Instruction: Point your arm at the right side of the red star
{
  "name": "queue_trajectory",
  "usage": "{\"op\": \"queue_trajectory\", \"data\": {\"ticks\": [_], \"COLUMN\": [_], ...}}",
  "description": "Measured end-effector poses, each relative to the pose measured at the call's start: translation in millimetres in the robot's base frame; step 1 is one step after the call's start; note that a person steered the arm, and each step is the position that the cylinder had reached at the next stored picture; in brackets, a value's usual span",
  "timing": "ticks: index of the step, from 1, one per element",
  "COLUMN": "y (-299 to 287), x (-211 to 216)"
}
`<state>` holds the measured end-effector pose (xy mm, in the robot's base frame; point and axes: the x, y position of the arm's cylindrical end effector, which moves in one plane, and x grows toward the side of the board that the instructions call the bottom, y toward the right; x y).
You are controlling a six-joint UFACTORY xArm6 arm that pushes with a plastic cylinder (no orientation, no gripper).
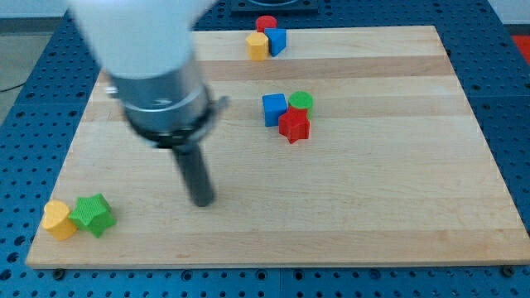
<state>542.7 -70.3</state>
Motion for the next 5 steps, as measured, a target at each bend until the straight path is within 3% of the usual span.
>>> {"op": "queue_trajectory", "data": {"ticks": [1,2,5], "y": [90,143,151], "x": [0,-9,-109]}}
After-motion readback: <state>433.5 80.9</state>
